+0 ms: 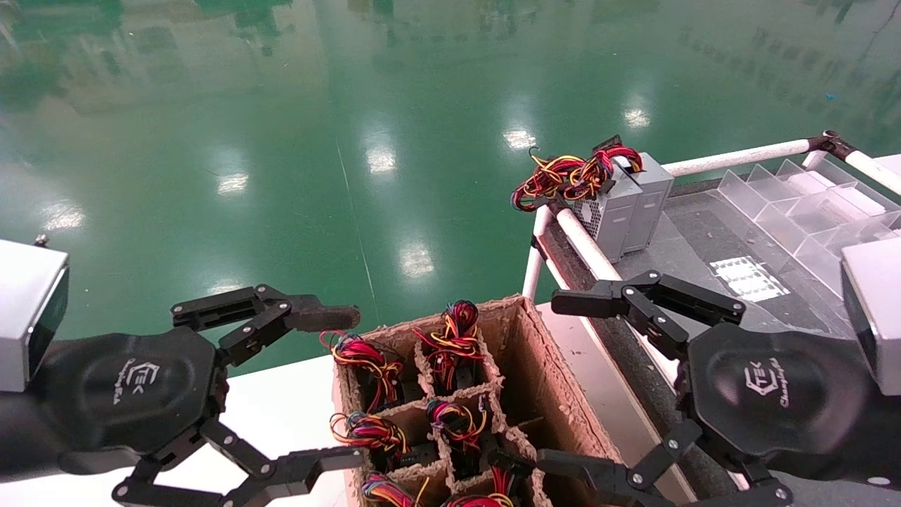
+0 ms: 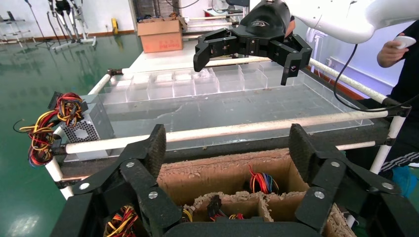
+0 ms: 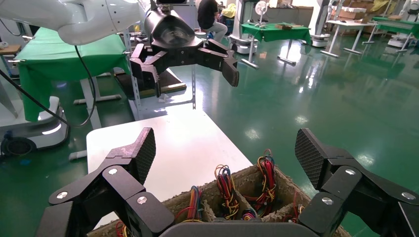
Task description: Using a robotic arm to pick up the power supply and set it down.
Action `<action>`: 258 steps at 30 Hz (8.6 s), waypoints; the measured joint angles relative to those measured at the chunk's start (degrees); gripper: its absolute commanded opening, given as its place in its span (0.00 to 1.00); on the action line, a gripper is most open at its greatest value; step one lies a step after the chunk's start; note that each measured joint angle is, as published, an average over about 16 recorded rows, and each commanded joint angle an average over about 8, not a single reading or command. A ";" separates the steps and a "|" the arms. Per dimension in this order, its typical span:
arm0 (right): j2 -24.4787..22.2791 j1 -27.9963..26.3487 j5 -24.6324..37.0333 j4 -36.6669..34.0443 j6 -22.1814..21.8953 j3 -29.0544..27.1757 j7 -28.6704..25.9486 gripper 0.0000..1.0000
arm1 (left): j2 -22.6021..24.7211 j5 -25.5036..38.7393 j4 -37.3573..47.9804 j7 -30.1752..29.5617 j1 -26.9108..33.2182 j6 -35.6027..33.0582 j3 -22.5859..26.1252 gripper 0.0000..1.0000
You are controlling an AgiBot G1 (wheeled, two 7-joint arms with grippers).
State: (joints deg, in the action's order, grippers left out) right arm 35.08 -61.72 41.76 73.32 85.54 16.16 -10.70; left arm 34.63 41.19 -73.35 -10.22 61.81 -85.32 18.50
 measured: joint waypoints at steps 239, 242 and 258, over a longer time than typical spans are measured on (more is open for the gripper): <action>6.96 -20.79 16.21 -39.61 -29.32 5.97 21.07 0.00 | -0.19 -0.34 0.05 0.27 0.15 0.19 0.53 1.00; 7.74 -22.42 16.46 -42.64 -28.34 6.12 22.30 0.00 | -0.19 -0.35 0.05 0.27 0.15 0.19 0.53 1.00; 10.89 -29.39 17.54 -55.12 -25.56 6.49 28.85 0.00 | -0.21 -0.38 0.05 0.29 0.16 0.21 0.57 1.00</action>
State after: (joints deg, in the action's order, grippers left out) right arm 45.97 -91.10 59.31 18.20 59.98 22.66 18.15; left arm 34.42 40.82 -73.30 -9.93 61.97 -85.12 19.07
